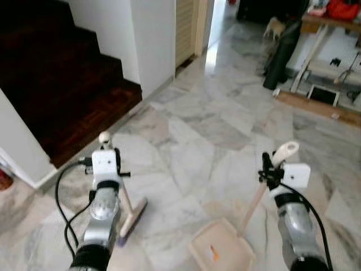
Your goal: Sweep floor
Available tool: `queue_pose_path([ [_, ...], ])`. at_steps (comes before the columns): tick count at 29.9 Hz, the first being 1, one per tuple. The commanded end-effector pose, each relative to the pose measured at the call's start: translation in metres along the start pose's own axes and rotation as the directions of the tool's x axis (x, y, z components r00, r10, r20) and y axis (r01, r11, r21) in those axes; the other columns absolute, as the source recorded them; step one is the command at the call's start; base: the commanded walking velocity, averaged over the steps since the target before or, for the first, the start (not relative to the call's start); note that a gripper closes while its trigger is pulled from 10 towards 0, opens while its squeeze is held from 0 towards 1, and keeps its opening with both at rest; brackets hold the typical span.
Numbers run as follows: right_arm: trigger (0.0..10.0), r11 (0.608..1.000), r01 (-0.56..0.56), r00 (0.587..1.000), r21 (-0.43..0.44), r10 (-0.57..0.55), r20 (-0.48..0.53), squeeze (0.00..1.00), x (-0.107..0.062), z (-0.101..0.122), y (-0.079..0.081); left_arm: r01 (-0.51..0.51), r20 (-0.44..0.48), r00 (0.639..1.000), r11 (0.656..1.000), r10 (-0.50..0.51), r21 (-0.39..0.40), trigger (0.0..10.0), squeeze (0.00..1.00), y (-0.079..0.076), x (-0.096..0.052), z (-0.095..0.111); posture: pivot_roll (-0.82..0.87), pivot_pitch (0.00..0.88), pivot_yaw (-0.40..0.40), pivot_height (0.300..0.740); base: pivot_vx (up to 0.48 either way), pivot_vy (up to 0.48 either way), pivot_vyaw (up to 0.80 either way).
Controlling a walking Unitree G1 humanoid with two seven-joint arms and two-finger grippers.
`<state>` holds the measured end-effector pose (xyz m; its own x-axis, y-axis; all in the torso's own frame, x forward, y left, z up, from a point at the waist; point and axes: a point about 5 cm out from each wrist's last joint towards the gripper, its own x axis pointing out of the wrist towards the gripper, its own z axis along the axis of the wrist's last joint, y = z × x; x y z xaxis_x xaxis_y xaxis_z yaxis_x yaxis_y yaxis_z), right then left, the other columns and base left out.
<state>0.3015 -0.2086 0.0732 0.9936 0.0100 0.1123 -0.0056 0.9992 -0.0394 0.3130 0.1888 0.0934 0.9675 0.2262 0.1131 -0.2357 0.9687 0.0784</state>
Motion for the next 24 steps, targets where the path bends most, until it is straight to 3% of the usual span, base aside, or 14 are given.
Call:
queue_pose_path([
  [1, 10.0, 0.999, 0.028, 0.999, 0.027, -0.029, 0.027, 0.0, 0.0029, 0.006, -0.0028, 0.018, 0.069, 0.997, 1.0, -0.018, 0.003, 10.0, 0.0, -0.0055, 0.005, 0.0139, -0.01, 0.024, 0.011, 0.74, 0.326, 0.0, -0.8],
  [24, 10.0, 0.997, 0.05, 0.999, 0.059, -0.051, 0.017, 0.0, 0.004, 0.0048, 0.0041, 0.029, 0.077, 0.997, 1.0, -0.03, 0.011, 10.0, 0.0, -0.0075, 0.0046, 0.0148, -0.01, 0.024, 0.01, 0.74, 0.33, 0.0, -0.79],
])
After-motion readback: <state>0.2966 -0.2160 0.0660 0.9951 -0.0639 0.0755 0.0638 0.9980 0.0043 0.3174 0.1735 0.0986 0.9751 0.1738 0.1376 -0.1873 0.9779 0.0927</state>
